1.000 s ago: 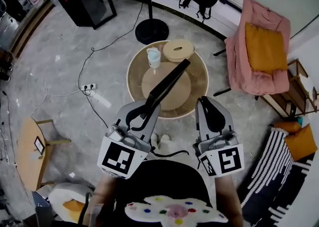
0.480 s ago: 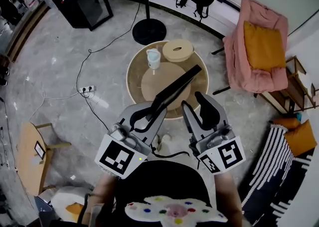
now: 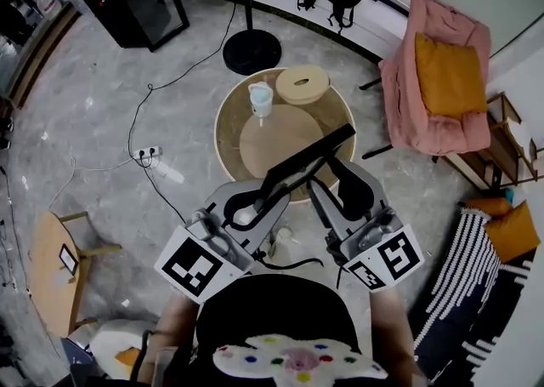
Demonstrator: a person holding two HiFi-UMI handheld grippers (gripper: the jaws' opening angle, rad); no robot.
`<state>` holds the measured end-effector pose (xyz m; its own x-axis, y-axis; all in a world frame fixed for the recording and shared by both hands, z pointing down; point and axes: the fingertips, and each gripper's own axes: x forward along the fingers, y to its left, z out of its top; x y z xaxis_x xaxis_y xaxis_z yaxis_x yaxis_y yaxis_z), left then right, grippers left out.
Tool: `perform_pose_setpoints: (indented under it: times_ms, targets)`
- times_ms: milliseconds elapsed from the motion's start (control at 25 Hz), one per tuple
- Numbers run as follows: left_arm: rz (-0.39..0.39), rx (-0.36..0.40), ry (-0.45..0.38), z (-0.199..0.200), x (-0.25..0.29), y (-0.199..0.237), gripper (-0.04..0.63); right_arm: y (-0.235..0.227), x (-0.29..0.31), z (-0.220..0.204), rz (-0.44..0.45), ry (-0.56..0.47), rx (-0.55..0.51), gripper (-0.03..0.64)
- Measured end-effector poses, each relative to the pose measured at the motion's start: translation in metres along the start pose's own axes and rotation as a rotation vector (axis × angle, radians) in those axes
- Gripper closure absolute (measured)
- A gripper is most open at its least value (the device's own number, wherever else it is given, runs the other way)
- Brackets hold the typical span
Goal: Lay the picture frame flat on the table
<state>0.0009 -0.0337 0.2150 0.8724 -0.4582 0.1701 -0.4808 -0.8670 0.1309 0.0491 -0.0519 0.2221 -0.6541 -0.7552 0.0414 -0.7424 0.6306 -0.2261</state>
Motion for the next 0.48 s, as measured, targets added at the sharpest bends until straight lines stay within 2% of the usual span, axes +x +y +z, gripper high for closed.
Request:
perform_pose_setpoints:
  times_ms: [160,480]
  targets:
    - [-0.034,-0.001,0.002,-0.0010,-0.0003,-0.0035,0.563,0.0006,-0.0010,-0.0027,0.028,-0.002,0.013,0.454]
    - [-0.029,-0.036,0.005,-0.0045,-0.0004,0.0015,0.563,-0.0054,-0.0031,-0.0017,0.008,-0.002,0.018,0.524]
